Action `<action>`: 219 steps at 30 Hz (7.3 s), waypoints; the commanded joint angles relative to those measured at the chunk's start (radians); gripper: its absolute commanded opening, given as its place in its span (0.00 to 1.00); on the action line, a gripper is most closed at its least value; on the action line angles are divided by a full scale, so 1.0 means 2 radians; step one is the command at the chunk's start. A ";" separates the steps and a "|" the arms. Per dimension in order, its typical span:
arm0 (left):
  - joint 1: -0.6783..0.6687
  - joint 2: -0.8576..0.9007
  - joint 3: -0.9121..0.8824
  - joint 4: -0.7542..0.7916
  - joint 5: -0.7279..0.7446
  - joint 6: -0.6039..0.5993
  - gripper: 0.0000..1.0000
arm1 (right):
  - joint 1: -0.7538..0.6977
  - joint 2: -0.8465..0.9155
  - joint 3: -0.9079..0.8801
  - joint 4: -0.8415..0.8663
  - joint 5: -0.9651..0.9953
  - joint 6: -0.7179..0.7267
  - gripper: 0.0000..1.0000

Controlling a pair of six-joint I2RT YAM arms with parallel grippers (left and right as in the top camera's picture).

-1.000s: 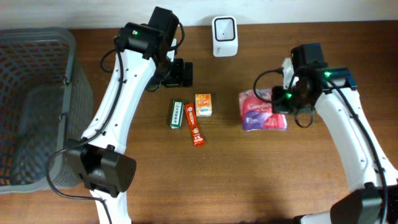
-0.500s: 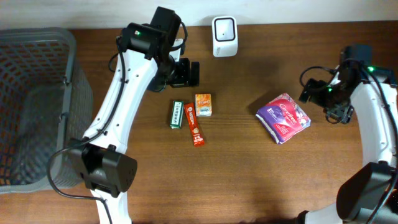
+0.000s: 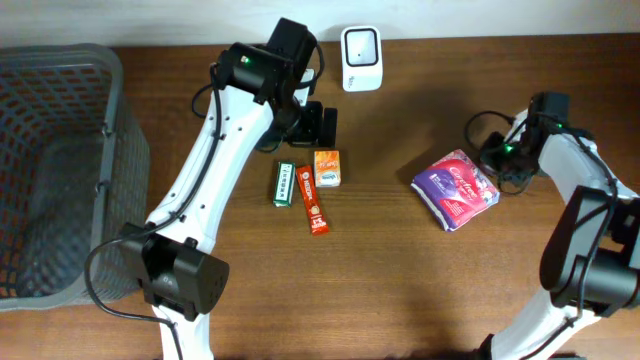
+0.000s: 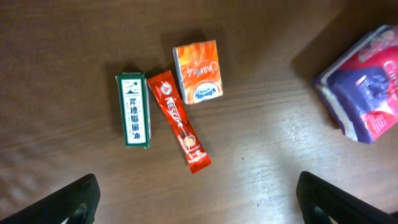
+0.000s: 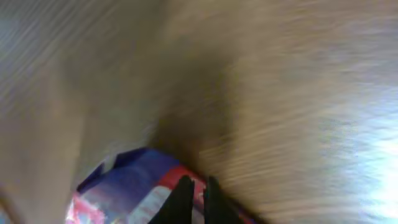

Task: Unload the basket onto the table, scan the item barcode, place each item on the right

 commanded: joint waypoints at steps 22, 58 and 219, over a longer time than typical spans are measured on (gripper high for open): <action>-0.059 0.105 0.004 0.026 0.080 0.062 1.00 | 0.037 -0.027 -0.031 -0.154 -0.024 -0.070 0.14; -0.076 0.160 0.001 0.017 0.039 0.108 0.00 | 0.025 -0.033 0.101 -0.269 -0.046 -0.108 0.99; -0.002 0.364 0.276 -0.111 0.172 0.189 0.14 | 0.015 -0.018 0.074 -0.300 -0.106 -0.211 0.99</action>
